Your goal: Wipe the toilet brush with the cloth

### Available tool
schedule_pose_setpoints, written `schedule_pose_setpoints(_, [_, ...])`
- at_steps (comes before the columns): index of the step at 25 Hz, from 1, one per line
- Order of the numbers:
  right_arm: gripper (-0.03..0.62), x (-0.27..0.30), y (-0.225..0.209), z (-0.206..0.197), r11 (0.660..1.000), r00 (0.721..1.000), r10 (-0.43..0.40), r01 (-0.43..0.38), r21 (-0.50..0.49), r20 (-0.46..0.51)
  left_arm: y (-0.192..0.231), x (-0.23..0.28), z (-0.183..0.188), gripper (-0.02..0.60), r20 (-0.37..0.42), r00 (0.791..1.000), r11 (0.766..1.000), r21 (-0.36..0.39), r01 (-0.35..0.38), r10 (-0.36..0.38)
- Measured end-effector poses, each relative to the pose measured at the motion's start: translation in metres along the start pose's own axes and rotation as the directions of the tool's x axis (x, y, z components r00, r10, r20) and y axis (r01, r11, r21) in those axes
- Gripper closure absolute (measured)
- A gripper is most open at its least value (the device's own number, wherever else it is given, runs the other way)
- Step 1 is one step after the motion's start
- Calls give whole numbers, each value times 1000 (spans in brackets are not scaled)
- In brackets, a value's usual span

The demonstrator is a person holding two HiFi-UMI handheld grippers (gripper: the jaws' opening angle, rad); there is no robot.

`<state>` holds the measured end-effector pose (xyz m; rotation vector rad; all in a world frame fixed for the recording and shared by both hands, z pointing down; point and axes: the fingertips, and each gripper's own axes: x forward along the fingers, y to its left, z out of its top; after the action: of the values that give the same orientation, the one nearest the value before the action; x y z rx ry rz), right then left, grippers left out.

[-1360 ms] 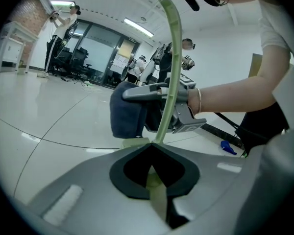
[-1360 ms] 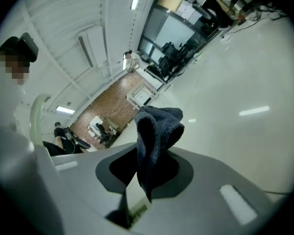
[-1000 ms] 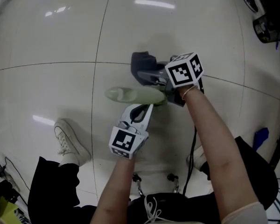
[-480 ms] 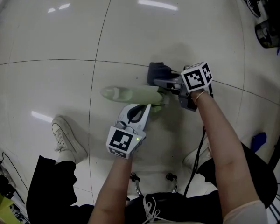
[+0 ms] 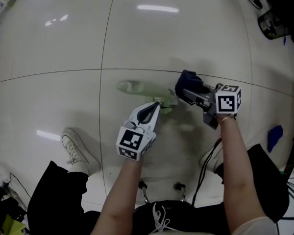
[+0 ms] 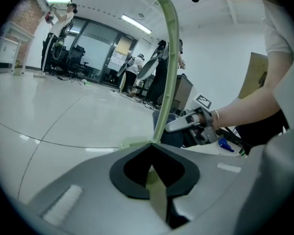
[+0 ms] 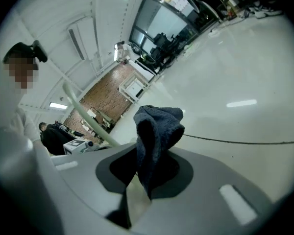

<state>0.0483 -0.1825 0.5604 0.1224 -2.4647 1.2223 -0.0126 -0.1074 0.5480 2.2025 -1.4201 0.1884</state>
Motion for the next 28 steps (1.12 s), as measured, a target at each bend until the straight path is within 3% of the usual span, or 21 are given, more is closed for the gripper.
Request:
schedule_pose_setpoints(4, [530,-18,60,-15,971,996,-27,48,-233,91,26,-21,20,575,82,995,998,-14,-59,60])
schedule_pose_setpoints(6, [530,-15,98,-25,956,990,6,36,-293,144,46,-35,29,575,111,990,995,-42,-87,91])
schedule_pose_setpoints(8, [530,0,131,-36,955,983,62,-8,-297,171,66,-50,39,575,137,983,991,-74,-110,119])
schedule_pose_setpoints(10, [530,27,149,-49,958,988,83,-43,-283,133,79,-62,48,575,159,977,988,-92,-127,141])
schedule_pose_setpoints(12, [530,59,154,-62,961,997,39,-19,-275,67,87,-70,53,575,173,973,986,-99,-134,150])
schedule_pose_setpoints(14, [530,88,146,-72,965,996,-74,82,-248,40,93,-76,54,575,179,972,986,-106,-132,149])
schedule_pose_setpoints(16, [530,108,130,-76,963,975,-212,219,-154,66,96,-82,52,575,178,974,986,-111,-125,143])
schedule_pose_setpoints(18, [530,119,117,-74,953,944,-301,301,23,137,99,-90,48,575,174,975,986,-117,-118,138])
schedule_pose_setpoints(22, [530,129,106,-69,913,891,-341,238,331,301,104,-105,32,575,168,976,983,-144,-114,138])
schedule_pose_setpoints(25, [530,132,86,-84,840,849,-424,238,487,316,108,-118,21,575,165,976,981,-155,-119,144])
schedule_pose_setpoints(28, [530,124,58,-102,746,797,-510,222,628,324,109,-125,14,575,163,976,981,-156,-115,141])
